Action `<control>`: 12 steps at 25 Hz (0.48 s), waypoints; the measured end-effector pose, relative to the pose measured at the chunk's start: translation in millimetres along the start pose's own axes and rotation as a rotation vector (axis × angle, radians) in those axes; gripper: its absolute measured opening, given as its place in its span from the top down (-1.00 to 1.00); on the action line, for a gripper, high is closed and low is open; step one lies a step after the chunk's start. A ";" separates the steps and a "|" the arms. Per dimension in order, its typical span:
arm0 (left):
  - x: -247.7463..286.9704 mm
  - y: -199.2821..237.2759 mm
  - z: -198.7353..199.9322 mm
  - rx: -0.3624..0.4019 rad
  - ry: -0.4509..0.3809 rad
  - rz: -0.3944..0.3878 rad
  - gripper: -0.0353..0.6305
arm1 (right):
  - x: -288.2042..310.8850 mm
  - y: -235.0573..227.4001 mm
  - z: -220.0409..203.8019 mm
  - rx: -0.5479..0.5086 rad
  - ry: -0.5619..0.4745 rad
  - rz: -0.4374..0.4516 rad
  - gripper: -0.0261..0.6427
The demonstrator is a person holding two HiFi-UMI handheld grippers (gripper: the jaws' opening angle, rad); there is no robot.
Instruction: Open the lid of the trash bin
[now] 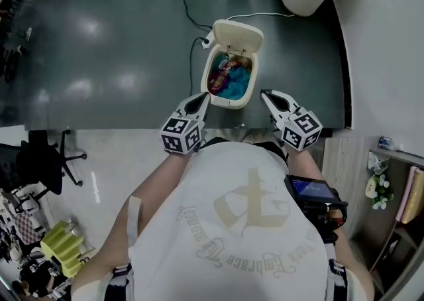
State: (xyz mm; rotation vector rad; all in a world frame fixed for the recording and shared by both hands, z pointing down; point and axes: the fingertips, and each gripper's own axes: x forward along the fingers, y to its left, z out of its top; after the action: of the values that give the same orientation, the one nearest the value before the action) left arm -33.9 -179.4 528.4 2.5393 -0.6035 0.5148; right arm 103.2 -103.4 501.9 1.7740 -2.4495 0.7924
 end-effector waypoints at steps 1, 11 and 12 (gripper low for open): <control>-2.7 -0.2 -1.1 0.000 -0.001 -0.002 0.85 | -0.1 2.5 -1.1 -0.001 -0.001 -0.001 0.91; -34.8 4.3 -10.9 0.003 -0.020 -0.025 0.85 | -6.7 29.6 -10.1 -0.005 -0.021 -0.042 0.91; -37.9 5.0 -11.3 0.004 -0.022 -0.027 0.85 | -7.4 32.9 -11.6 -0.004 -0.021 -0.046 0.91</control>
State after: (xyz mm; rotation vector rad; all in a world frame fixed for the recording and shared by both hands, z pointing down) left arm -70.7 -165.4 522.2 2.5563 -0.5756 0.4801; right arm 73.4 -84.6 497.0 1.8395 -2.4114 0.7694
